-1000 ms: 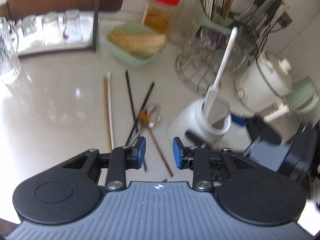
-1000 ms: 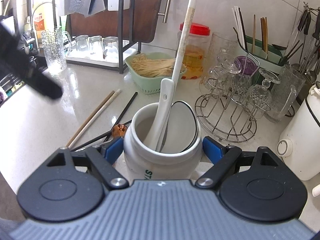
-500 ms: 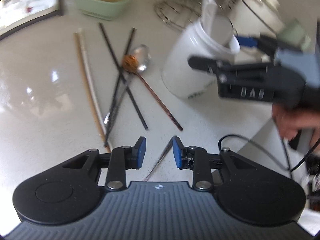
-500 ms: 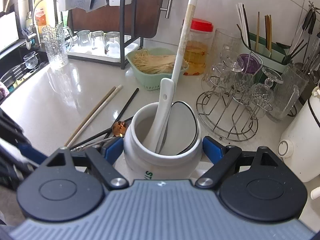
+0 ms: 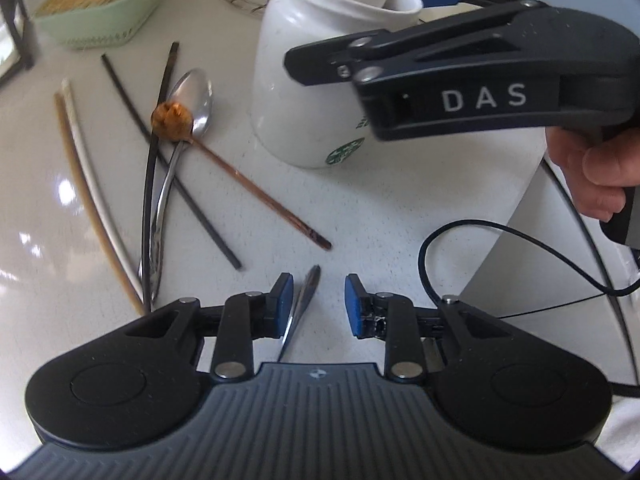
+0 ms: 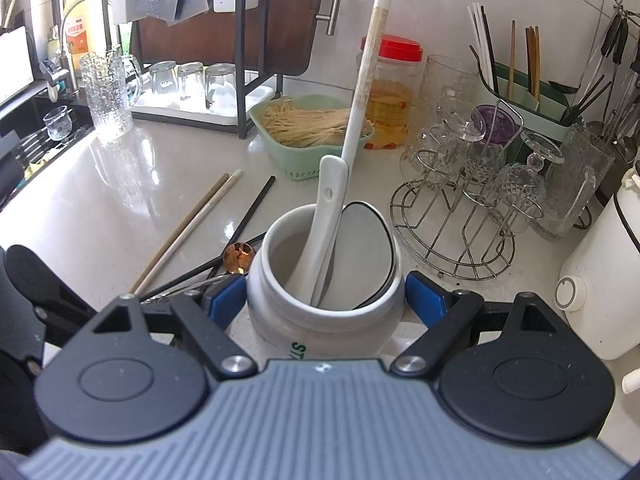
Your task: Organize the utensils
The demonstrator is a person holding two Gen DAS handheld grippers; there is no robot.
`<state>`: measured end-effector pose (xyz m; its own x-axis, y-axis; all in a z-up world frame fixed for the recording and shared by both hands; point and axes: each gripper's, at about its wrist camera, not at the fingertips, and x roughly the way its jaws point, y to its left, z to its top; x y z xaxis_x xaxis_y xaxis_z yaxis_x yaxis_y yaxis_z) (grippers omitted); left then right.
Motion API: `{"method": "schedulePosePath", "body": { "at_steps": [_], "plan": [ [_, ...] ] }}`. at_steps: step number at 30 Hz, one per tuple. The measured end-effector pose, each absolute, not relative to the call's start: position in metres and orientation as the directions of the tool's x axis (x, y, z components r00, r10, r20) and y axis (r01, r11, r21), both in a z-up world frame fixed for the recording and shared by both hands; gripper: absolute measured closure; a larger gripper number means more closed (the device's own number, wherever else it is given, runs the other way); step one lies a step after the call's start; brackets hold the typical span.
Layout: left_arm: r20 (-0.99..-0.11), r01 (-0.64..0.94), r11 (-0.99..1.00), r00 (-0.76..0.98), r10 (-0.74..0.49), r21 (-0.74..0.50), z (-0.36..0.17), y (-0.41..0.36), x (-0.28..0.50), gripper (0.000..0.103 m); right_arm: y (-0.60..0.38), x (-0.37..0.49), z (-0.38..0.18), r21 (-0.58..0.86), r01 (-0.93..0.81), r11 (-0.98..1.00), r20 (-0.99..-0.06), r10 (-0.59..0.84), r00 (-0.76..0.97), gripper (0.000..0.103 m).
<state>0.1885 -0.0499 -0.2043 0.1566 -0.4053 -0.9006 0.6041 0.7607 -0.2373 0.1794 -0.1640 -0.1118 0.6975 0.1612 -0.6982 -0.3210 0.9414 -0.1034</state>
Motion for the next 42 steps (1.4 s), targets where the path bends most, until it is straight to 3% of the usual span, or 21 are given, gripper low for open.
{"method": "schedulePosePath", "body": {
  "at_steps": [7, 13, 26, 33, 35, 42],
  "plan": [
    [-0.925, 0.645, 0.745, 0.156, -0.348, -0.172, -0.202, -0.059, 0.188, 0.097, -0.163, 0.180, -0.112, -0.103, -0.312, 0.944, -0.697, 0.155, 0.700, 0.014],
    [-0.929, 0.629, 0.759, 0.156, -0.337, -0.169, -0.198, -0.059, 0.190, 0.103, -0.164, 0.180, -0.112, -0.105, -0.311, 0.945, -0.698, 0.153, 0.700, 0.014],
    [-0.913, 0.513, 0.836, 0.216, -0.347, -0.196, -0.173, -0.025, 0.190, 0.103, -0.163, 0.181, -0.112, -0.105, -0.308, 0.945, -0.700, 0.150, 0.699, 0.014],
    [-0.898, 0.245, 0.911, 0.213, -0.385, -0.332, -0.168, 0.047, 0.186, 0.102, -0.166, 0.183, -0.112, -0.088, -0.318, 0.944, -0.703, 0.167, 0.691, 0.014],
    [-0.893, 0.143, 0.912, 0.196, -0.406, -0.383, -0.173, 0.067, 0.181, 0.099, -0.166, 0.183, -0.112, -0.085, -0.321, 0.943, -0.705, 0.170, 0.688, 0.014],
    [-0.841, -0.136, 0.833, 0.176, -0.512, -0.536, -0.199, 0.111, 0.158, 0.072, -0.169, 0.185, -0.111, -0.079, -0.342, 0.936, -0.712, 0.187, 0.676, 0.014]
  ]
}}
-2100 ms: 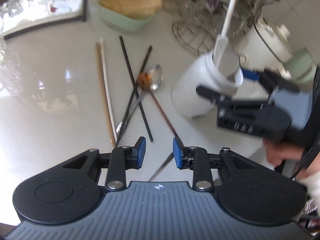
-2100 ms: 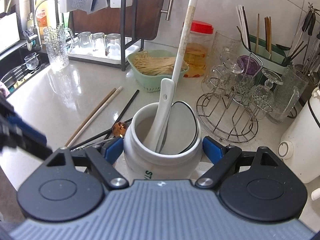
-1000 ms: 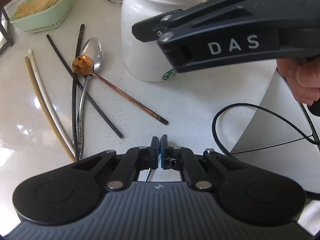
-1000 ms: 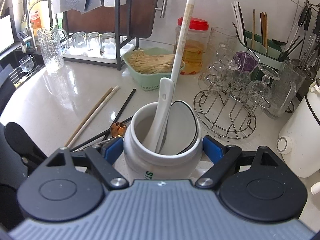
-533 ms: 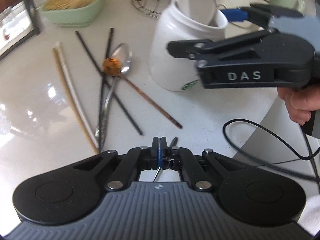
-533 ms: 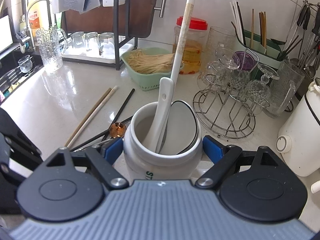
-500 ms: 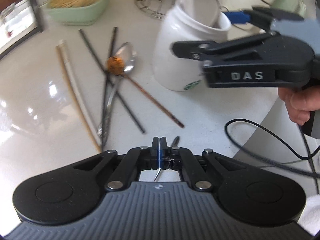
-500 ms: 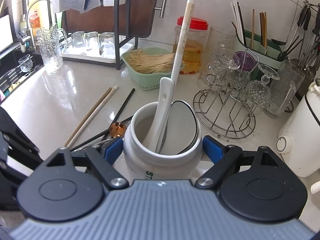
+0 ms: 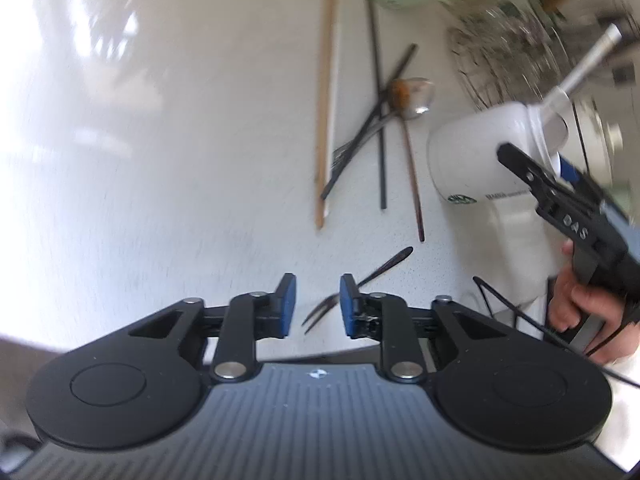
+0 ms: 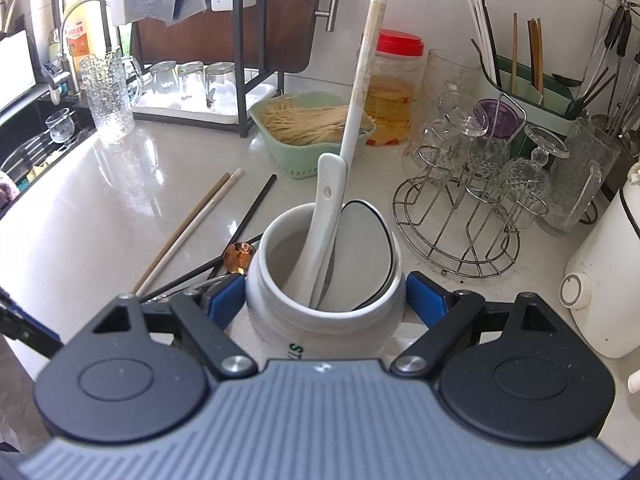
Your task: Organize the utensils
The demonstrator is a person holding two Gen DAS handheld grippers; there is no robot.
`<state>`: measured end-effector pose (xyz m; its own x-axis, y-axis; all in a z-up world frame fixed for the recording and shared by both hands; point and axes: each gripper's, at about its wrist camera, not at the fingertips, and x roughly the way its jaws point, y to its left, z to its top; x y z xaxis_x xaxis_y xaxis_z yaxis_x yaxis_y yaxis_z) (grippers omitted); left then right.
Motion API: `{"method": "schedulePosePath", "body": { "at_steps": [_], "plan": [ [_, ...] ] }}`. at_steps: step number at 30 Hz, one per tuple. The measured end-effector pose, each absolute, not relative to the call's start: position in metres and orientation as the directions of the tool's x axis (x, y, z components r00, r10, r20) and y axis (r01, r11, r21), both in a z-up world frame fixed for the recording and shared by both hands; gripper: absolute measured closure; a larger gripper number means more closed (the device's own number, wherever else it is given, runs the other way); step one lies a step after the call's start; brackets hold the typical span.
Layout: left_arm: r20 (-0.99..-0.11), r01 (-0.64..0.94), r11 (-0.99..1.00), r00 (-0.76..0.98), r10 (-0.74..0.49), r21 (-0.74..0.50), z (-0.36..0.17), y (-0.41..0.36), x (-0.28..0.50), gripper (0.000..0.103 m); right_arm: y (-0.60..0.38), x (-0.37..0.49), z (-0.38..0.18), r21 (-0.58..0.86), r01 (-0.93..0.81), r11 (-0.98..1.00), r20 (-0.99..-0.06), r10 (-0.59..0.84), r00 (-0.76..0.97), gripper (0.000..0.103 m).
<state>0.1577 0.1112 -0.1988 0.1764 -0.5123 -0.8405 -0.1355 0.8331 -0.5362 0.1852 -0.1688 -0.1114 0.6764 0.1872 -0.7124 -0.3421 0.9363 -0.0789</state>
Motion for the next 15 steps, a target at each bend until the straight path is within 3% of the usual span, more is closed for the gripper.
{"method": "schedulePosePath", "body": {
  "at_steps": [6, 12, 15],
  "plan": [
    [-0.809, -0.265, 0.765, 0.168, -0.563, -0.587, -0.220, 0.125, 0.144, 0.069, -0.169, 0.189, -0.110, -0.079, -0.357, 0.931, -0.727, 0.191, 0.660, 0.014],
    [-0.795, -0.271, 0.748, 0.173, -0.581, -0.605, -0.224, 0.126, 0.138, 0.071, -0.169, 0.189, -0.110, -0.084, -0.371, 0.925, -0.731, 0.196, 0.653, 0.014],
    [-0.803, -0.254, 0.763, 0.153, -0.576, -0.595, -0.226, 0.122, 0.139, 0.079, -0.169, 0.189, -0.110, -0.084, -0.369, 0.926, -0.729, 0.195, 0.656, 0.014]
  ]
}}
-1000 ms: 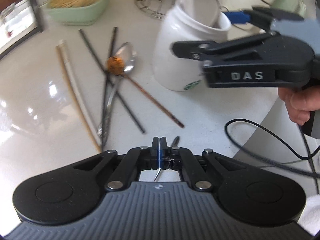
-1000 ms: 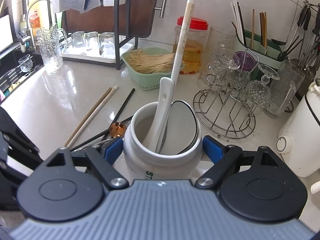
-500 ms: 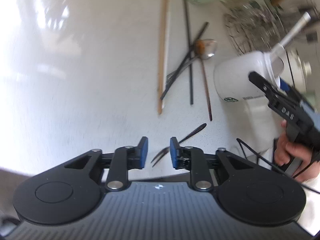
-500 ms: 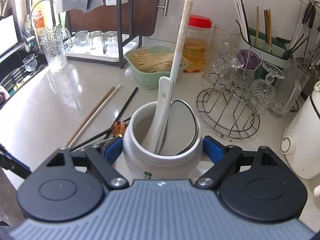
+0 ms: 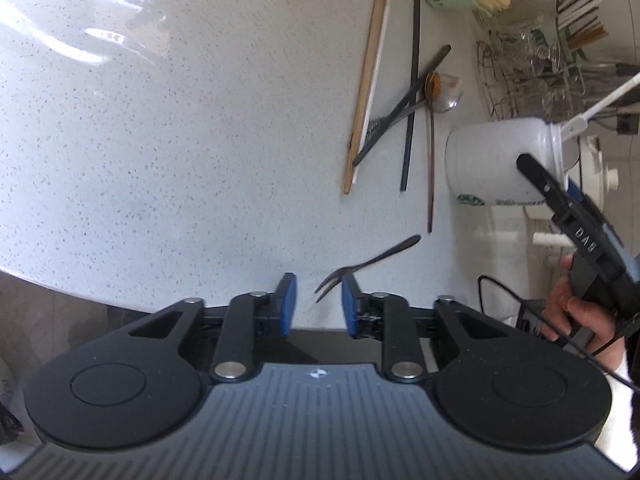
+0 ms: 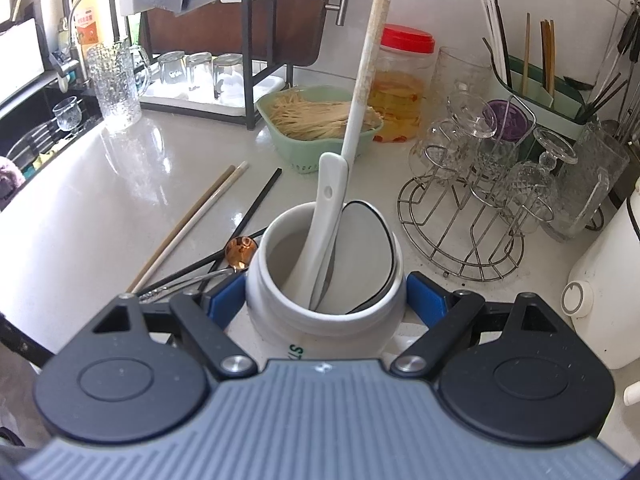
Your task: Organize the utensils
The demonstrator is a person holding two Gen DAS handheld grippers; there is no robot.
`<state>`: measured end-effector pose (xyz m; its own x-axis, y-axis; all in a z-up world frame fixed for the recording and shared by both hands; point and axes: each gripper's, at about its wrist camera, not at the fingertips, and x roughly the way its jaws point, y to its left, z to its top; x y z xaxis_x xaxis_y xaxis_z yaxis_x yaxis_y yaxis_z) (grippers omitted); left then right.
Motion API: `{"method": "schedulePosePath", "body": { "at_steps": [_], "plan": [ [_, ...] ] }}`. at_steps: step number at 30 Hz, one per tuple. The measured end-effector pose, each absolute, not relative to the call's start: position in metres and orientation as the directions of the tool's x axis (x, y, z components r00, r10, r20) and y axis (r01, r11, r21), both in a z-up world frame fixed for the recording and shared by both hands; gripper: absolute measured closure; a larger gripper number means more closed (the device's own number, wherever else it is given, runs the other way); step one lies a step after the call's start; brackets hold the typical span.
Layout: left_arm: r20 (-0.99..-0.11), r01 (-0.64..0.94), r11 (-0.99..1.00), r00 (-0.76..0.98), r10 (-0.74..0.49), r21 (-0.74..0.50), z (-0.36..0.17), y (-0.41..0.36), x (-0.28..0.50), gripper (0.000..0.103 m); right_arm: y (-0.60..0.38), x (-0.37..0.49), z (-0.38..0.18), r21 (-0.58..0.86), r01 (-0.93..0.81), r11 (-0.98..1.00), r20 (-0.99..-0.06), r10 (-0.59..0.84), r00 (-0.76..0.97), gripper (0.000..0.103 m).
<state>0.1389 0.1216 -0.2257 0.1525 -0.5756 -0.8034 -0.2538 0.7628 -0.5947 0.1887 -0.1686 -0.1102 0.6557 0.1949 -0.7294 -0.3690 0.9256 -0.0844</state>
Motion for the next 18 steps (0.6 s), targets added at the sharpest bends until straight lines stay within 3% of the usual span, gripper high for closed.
{"method": "schedulePosePath", "body": {
  "at_steps": [6, 15, 18],
  "plan": [
    [-0.802, -0.236, 0.767, 0.158, -0.576, -0.597, -0.227, 0.116, 0.137, 0.081, -0.169, 0.187, -0.111, -0.089, -0.366, 0.926, -0.723, 0.193, 0.663, 0.014],
    [-0.817, -0.226, 0.786, 0.176, -0.549, -0.576, -0.226, 0.104, 0.141, 0.096, -0.169, 0.185, -0.112, -0.094, -0.367, 0.925, -0.713, 0.195, 0.674, 0.013],
    [-0.837, -0.213, 0.810, 0.183, -0.516, -0.546, -0.222, 0.097, 0.142, 0.096, -0.169, 0.184, -0.112, -0.096, -0.370, 0.924, -0.710, 0.197, 0.676, 0.013]
  ]
}}
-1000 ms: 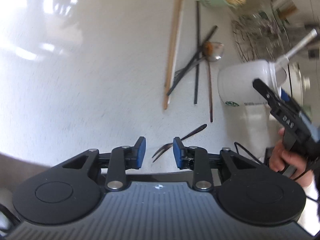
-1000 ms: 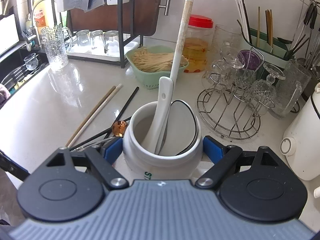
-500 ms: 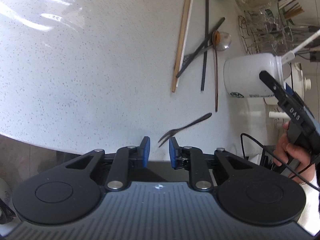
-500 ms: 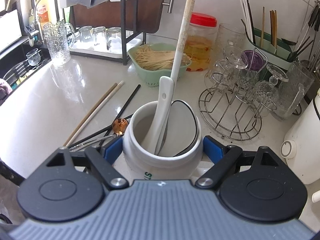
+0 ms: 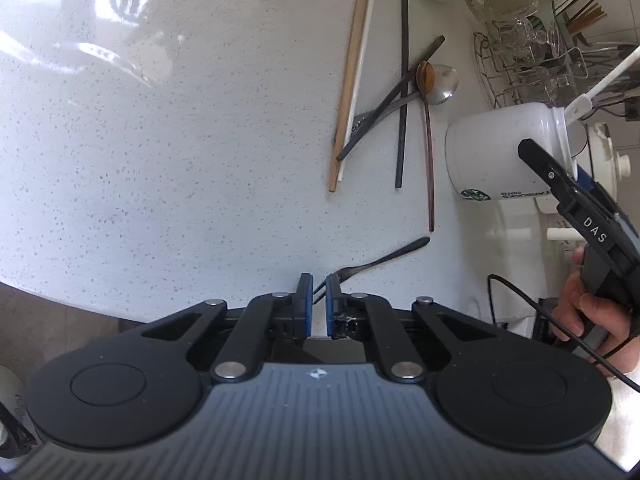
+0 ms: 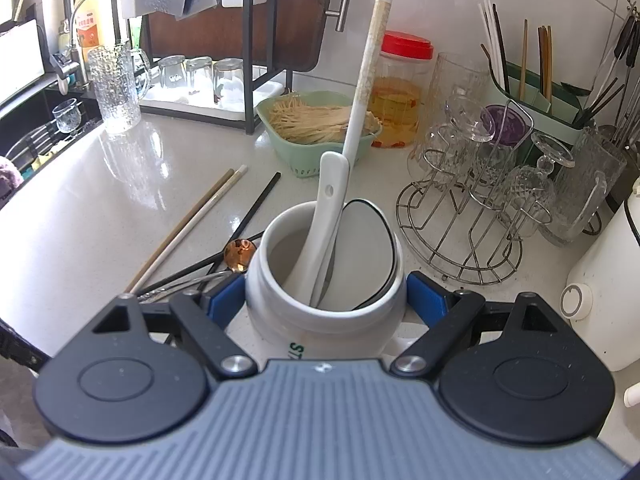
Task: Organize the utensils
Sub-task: 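Lift the dark fork with the left tool and carry it to the mug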
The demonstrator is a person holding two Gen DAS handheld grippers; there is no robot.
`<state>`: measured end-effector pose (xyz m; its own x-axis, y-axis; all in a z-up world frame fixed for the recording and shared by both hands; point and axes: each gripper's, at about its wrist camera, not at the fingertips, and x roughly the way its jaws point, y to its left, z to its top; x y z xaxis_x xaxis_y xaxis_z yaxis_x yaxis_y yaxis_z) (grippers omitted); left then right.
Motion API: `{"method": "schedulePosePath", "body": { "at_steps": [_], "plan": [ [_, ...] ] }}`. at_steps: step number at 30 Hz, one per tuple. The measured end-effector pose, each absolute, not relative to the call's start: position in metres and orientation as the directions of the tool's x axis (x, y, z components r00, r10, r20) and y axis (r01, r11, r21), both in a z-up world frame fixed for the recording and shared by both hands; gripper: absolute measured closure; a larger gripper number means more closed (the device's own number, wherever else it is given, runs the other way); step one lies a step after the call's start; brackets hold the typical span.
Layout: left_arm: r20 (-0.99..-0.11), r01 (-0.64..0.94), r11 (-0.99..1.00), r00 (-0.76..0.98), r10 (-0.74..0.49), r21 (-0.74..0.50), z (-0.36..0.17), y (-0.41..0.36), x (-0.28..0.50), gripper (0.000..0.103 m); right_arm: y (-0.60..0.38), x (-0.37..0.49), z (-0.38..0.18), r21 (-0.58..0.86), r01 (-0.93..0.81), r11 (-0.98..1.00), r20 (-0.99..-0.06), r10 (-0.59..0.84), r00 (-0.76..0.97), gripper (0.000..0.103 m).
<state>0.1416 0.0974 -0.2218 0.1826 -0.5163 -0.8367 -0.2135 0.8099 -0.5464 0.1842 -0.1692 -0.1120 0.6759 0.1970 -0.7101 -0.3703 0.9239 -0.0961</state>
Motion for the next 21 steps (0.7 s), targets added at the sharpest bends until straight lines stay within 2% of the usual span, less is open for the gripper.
{"method": "schedulePosePath", "body": {
  "at_steps": [13, 21],
  "plan": [
    [-0.891, -0.055, 0.906, 0.215, -0.399, -0.419, -0.175, 0.073, 0.167, 0.099, -0.168, 0.181, -0.114, -0.106, -0.363, 0.926, -0.694, 0.192, 0.694, 0.013],
    [-0.912, 0.128, 0.941, 0.235, -0.337, -0.314, -0.130, 0.048, 0.184, 0.102, -0.168, 0.178, -0.115, -0.111, -0.361, 0.926, -0.679, 0.194, 0.708, 0.013]
  ]
}}
